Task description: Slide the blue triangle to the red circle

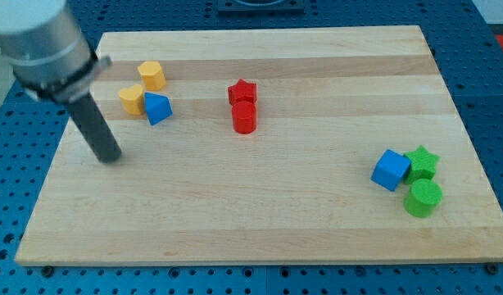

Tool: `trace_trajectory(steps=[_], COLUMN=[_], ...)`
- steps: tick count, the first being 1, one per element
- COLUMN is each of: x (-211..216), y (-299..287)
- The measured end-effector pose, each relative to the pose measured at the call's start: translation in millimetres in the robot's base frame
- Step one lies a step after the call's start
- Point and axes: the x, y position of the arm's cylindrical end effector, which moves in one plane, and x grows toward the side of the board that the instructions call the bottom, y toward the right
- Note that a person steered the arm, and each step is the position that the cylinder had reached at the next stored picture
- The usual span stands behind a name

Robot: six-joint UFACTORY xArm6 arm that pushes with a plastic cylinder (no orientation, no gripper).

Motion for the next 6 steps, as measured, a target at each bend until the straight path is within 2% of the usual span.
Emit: trace_trajectory(steps=[1,2,3,4,6], x=[-17,-77,-80,-62,3], y=[1,22,39,73,149])
